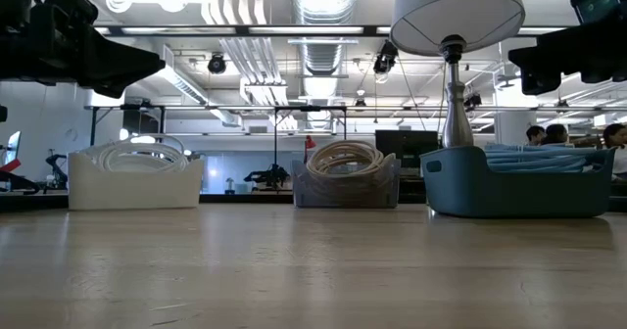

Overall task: Pick & Place USB Port
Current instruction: Return to Home Position

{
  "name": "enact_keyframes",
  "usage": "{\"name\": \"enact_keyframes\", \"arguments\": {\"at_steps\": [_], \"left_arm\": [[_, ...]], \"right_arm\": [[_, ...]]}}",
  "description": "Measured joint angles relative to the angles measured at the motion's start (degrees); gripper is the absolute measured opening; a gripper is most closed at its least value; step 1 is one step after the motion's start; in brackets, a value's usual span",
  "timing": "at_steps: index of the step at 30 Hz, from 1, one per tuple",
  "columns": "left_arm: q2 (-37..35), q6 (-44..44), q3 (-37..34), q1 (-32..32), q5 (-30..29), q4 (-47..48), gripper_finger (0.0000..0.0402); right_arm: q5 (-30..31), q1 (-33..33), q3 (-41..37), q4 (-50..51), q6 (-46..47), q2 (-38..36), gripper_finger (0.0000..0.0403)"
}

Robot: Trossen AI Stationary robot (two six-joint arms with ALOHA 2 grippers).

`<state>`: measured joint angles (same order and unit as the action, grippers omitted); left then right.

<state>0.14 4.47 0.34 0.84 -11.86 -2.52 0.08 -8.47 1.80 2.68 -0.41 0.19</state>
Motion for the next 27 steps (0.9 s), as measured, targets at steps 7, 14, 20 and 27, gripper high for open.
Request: {"name": "enact_keyframes", "arguments": {"at_steps": [7,14,20,27], "left_arm": [[0.0,0.0,0.0,0.0,0.0,0.0,0.0133],[0.0,0.0,0.0,0.0,0.0,0.0,0.0133],[0.0,0.0,0.0,0.0,0.0,0.0,0.0133],[0.0,0.0,0.0,0.0,0.0,0.0,0.0133]], "right_arm": [[0.0,0.0,0.0,0.0,0.0,0.0,0.0185],[0.0,0.0,0.0,0.0,0.2,0.0,0.0185],[0.0,0.0,0.0,0.0,0.5,0.0,0.0185],[0.0,0.0,0.0,0.0,0.5,0.0,0.0185]]}}
